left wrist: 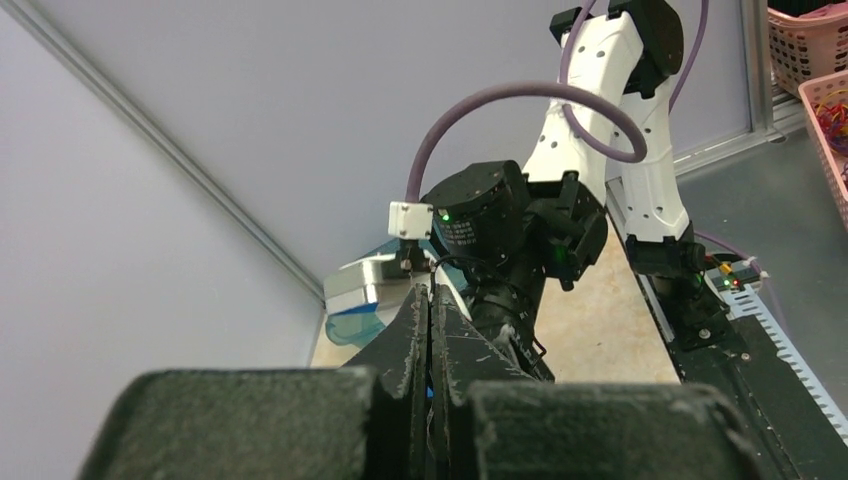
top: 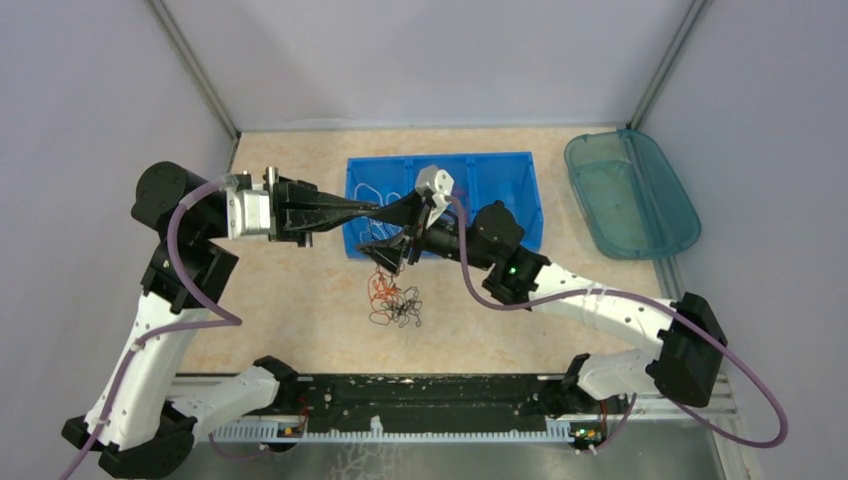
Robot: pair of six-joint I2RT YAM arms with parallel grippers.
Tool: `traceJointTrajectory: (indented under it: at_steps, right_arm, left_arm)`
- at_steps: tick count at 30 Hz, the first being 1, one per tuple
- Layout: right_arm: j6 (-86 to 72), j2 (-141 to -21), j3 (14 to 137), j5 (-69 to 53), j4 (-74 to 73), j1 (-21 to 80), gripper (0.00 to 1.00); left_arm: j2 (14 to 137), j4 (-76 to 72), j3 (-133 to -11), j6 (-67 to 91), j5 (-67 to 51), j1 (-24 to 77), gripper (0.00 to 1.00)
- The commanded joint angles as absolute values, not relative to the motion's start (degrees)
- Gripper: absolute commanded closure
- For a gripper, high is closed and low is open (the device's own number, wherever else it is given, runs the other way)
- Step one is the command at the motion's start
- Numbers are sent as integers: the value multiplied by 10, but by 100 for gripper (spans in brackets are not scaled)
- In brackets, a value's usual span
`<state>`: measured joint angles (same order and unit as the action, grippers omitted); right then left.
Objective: Untangle the cables
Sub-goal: Untie the cable.
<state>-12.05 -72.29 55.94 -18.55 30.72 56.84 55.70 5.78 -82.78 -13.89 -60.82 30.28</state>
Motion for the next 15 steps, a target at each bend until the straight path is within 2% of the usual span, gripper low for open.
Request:
traceJointTrajectory:
  at_steps: [1, 7, 11, 15]
  right_arm:
    - [-125, -736, 570, -173, 356, 570, 30]
    - [-154, -778, 483, -138, 417, 579, 29]
    - [-191, -815, 427, -119, 496, 585, 42]
    - [-204, -846, 394, -105, 526, 592, 47]
  left_arm:
    - [554, 26, -838, -116, -620, 306, 100]
    - [571, 4, -876, -112, -611, 306, 100]
    - [582, 2, -913, -115, -607, 306, 100]
    - [593, 2, -960, -121, -602, 306, 100]
